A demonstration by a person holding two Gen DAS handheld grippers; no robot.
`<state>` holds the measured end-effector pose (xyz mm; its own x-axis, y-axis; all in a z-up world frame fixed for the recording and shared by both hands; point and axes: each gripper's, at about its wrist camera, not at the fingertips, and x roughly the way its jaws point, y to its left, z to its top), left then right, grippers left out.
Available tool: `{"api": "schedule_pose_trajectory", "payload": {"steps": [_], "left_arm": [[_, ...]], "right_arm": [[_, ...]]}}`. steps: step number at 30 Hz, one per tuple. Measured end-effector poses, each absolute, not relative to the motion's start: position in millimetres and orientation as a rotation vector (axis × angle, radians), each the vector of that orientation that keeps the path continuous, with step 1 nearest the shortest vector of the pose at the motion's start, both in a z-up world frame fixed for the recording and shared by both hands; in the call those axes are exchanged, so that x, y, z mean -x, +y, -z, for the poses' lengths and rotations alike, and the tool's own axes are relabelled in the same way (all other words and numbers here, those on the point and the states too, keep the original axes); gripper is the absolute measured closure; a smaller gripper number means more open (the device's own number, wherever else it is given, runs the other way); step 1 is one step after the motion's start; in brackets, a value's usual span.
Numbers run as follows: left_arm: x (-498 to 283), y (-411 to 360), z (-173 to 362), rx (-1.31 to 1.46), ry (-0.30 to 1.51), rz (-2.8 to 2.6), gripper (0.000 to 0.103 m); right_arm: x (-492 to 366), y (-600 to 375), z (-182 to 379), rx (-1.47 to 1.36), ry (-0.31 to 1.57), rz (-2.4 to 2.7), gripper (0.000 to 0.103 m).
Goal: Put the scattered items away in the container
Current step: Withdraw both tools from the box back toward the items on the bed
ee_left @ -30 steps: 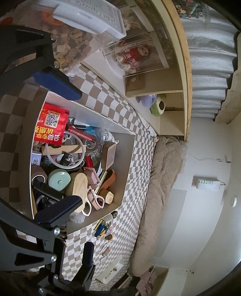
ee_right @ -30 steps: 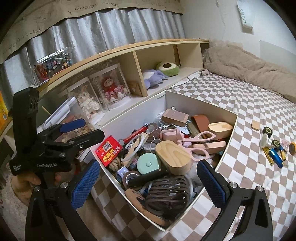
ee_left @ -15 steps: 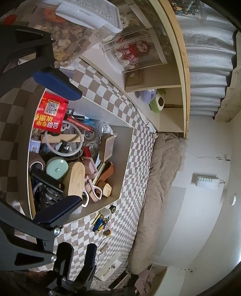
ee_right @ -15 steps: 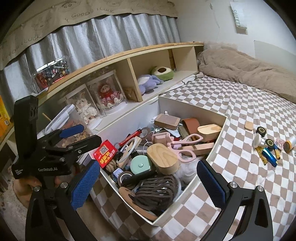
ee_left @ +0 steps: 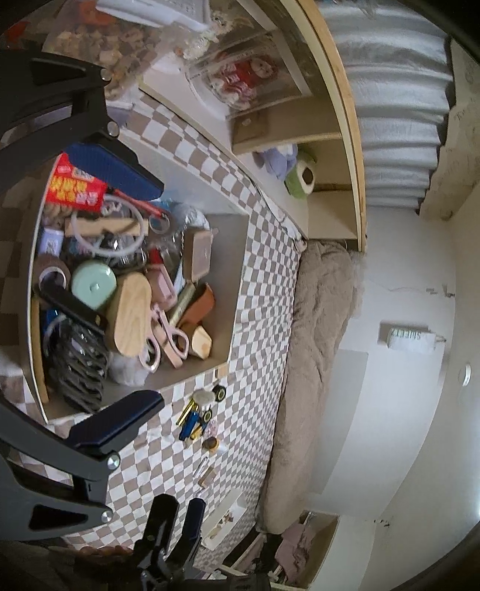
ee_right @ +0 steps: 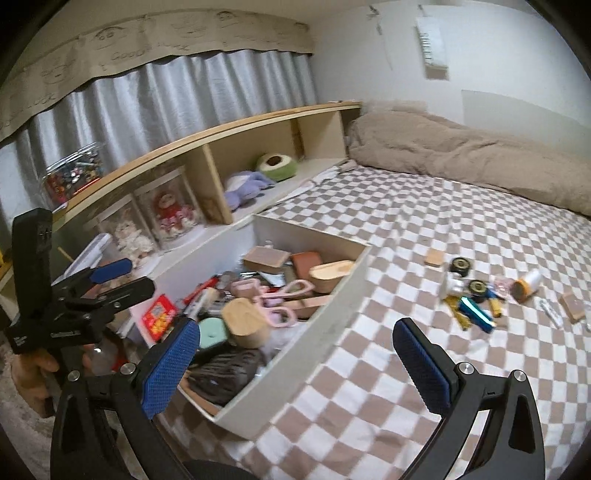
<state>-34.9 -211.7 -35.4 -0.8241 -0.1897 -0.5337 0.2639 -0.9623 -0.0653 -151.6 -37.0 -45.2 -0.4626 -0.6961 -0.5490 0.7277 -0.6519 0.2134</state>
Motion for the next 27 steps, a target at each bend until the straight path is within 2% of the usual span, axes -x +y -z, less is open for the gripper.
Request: {"api": "schedule_pose_trajectory", "payload": {"steps": [27], "left_arm": [[133,-86,53,-0.936,0.161,2.997,0.000]], "right_arm": [[211,103,68,-0.863,0.027,2.375,0.000]]}}
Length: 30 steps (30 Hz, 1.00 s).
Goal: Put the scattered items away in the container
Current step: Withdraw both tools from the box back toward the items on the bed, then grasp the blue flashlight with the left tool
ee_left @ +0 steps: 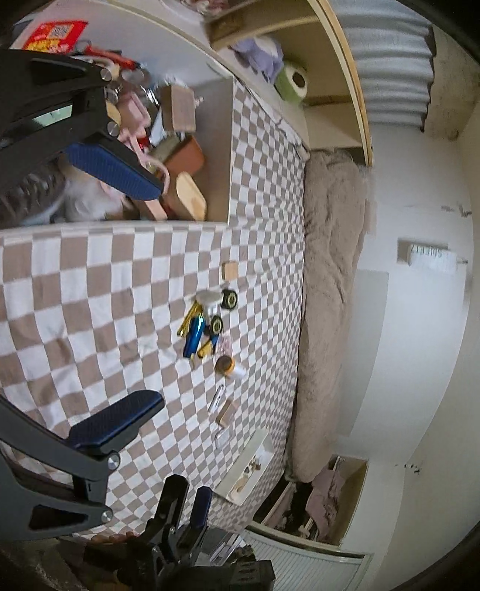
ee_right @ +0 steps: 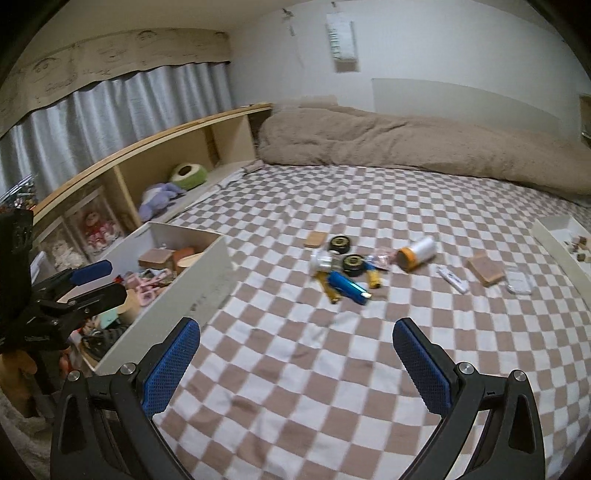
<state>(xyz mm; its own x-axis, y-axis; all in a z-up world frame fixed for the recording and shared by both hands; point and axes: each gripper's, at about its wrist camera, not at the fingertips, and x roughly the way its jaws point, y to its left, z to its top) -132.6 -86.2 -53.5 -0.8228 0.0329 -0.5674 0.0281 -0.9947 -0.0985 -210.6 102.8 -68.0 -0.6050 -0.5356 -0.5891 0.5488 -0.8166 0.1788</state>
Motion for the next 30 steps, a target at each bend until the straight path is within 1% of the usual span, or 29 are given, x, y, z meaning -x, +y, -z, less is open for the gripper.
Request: {"api": "schedule_pose_trajectory", "payload": {"steps": [11,21,26,30], "left_arm": [[162,-47,51,0.923,-0.134,-2.919,0.000],[191,-29,52,0.923,-0.137,-2.874,0.000],[211,-21,60,0.949,-0.167,-2.834,0.000],[229,-13,78,1.008,-0.165,-2.791,0.000]], "right_arm": [[224,152,67,-0.875,0.008,2.458,0.000],[239,180,68,-0.884,-0.001,2.504,0.000],[250,189,75,-0.901,-0.012,2.520,0.000],[260,196,88,-0.915,-0.049,2.512,0.000]]}}
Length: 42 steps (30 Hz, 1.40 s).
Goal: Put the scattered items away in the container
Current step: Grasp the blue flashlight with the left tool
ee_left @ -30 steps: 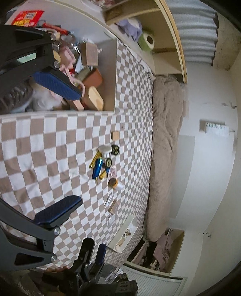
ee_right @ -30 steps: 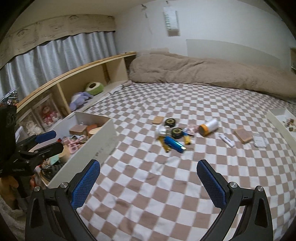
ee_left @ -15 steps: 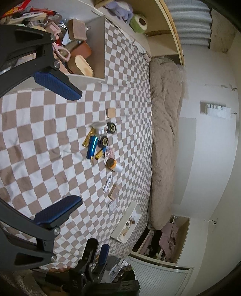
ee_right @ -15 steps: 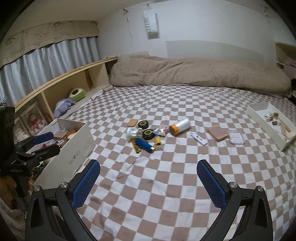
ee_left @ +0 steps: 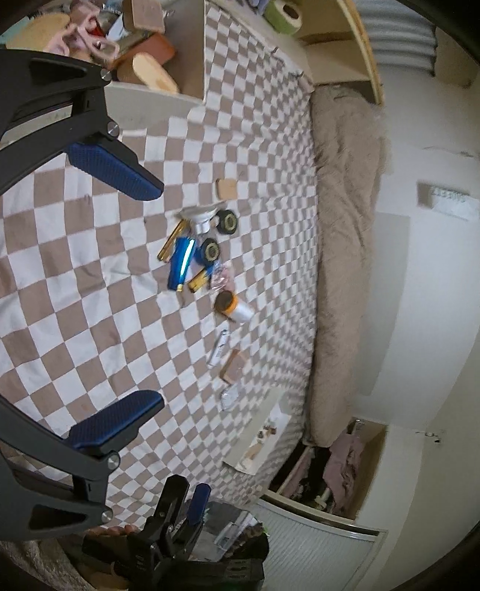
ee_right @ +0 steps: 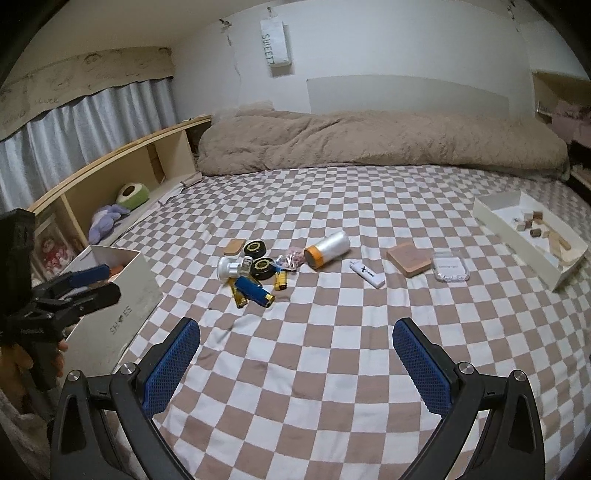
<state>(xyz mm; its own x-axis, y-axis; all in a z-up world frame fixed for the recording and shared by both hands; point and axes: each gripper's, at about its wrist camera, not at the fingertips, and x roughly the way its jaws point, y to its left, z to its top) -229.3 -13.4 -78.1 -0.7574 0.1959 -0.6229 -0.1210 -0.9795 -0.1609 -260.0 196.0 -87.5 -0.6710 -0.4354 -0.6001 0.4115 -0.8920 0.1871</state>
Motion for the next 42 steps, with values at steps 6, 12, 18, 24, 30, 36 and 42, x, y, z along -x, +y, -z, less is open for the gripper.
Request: {"api": "schedule_pose_trajectory", "payload": {"steps": [6,12,18,24,30,36,42], "left_arm": [[256,-5,117,1.133,-0.142,-2.732,0.000],[279,4,161,1.274,-0.016,-2.658,0.000],[296,7,204,1.389,0.056,-2.567,0.000],[303,3,229,1.454,0.060,-2.508,0.000],[307,14,238,1.421,0.193,-2.537,0.000],[308,16,239,1.445,0.203,-2.524,0.000],[321,16,240,1.436,0.204,-2.512,0.000]], "right_arm": [[274,203,113,-0.971,-0.092,2.503,0.000],[283,210,131,-1.014,-0.118,2.499,0.000],[286,213,145,-1.036,-0.154,2.488,0.000],[285,208,158,-1.054,-0.121,2.475,0.000],[287,209,167,-1.076,-0.131,2.478,0.000],[290,215,173,-1.112,-0.167,2.458,0.000],[292,219,174,-1.134,-0.220,2.443,0.000]]}}
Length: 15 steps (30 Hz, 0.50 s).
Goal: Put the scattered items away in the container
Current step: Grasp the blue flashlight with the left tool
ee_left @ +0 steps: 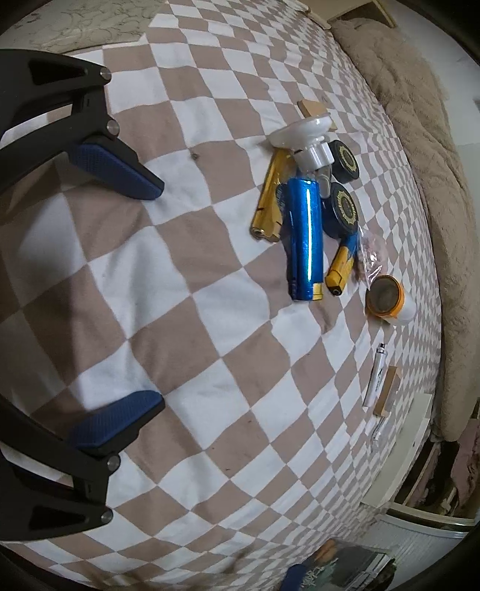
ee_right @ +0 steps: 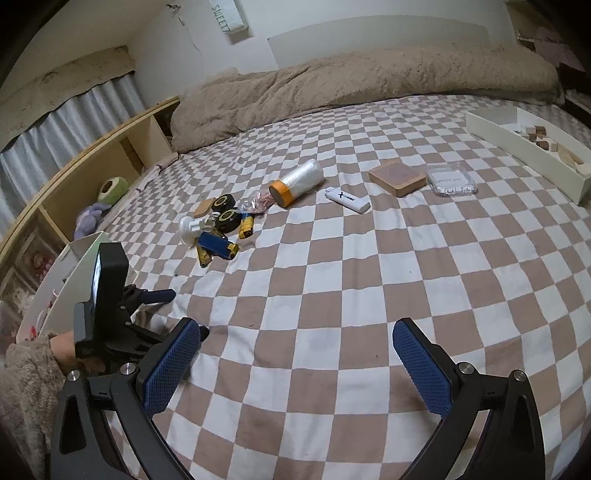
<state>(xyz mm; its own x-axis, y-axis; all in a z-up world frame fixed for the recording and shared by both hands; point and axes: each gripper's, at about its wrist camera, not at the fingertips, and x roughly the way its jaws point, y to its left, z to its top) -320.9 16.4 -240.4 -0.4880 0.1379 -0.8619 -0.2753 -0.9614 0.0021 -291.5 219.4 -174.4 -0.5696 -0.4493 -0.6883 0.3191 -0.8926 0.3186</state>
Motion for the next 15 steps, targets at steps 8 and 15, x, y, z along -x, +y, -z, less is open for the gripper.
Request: {"api": "schedule_pose_trajectory", "payload": {"steps": [8,15], "left_arm": [[347,14,233,1.419,0.187,-2.570,0.000],[378,13,228,1.382,0.288,-2.679,0.000]], "right_arm": [[294,221,187,-1.201,-0.200,2.448,0.000],[296,223,193,-1.216,-0.231,2.433,0.000]]}}
